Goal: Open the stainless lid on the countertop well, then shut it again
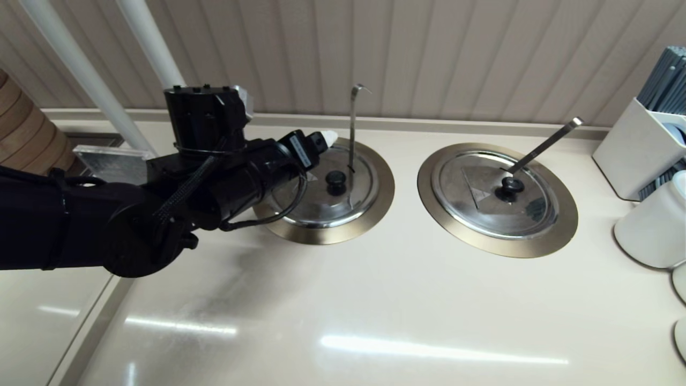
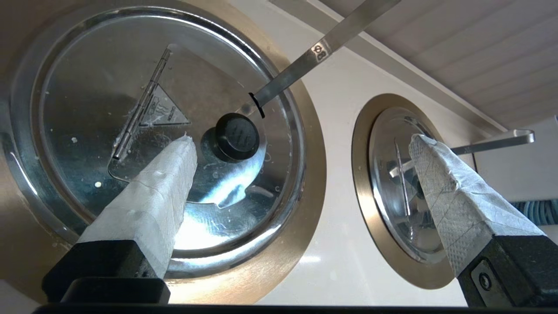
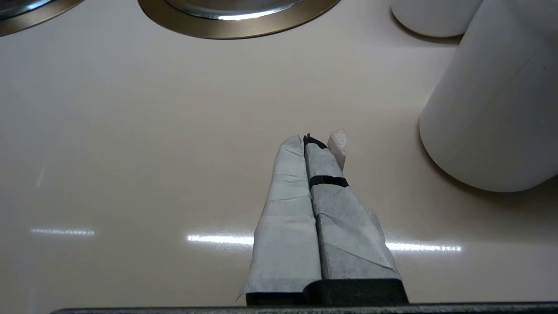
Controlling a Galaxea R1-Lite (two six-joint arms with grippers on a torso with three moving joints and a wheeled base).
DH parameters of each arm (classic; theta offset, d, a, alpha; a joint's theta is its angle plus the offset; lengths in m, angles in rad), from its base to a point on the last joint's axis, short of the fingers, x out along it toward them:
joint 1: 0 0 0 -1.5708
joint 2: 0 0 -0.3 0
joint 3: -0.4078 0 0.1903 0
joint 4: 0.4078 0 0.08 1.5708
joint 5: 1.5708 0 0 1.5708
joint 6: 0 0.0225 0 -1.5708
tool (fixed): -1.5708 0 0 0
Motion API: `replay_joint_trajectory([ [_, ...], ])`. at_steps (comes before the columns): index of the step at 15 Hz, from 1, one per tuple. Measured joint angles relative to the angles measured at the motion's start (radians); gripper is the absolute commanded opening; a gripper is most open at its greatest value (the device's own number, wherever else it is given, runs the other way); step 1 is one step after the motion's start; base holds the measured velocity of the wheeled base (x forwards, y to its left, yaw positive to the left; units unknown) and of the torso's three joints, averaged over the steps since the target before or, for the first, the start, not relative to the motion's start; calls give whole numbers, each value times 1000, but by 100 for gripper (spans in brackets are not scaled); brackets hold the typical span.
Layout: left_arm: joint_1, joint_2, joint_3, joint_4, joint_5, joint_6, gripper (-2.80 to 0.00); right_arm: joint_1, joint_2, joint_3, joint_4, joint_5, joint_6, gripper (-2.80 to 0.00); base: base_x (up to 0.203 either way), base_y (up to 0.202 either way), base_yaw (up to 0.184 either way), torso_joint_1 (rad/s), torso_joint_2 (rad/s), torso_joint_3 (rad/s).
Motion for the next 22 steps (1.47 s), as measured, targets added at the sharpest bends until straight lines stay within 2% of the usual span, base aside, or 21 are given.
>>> replay_joint_trajectory([
  [1, 0, -3, 6, 0, 0, 11, 0, 0, 0, 0, 0, 0, 0, -280, 0, 0, 0, 0, 0, 0],
  [3, 0, -18, 23, 3, 2, 81, 0, 0, 0, 0, 0, 0, 0, -280, 0, 0, 0, 0, 0, 0],
  [4, 0, -32, 34, 13, 2, 108, -280, 0, 0, 0, 0, 0, 0, -280, 0, 0, 0, 0, 0, 0],
  [9, 1, -179, 88, 187, 19, 251, -280, 0, 0, 0, 0, 0, 1, -280, 0, 0, 0, 0, 0, 0],
  [12, 25, -336, 200, 245, 112, 408, -280, 0, 0, 0, 0, 0, 0, -280, 0, 0, 0, 0, 0, 0],
  [14, 69, -458, 286, 266, 169, 492, -280, 0, 0, 0, 0, 0, 0, -280, 0, 0, 0, 0, 0, 0],
  [16, 135, -605, 339, 354, 191, 523, -280, 0, 0, 0, 0, 0, 0, -280, 0, 0, 0, 0, 0, 0],
  [19, 248, -828, 389, 553, 204, 537, -280, 0, 0, 0, 0, 0, 0, -280, 0, 0, 0, 0, 0, 0],
  [22, 389, -1014, 450, 637, 207, 551, -280, 0, 0, 0, 0, 0, 0, -280, 0, 0, 0, 0, 0, 0],
])
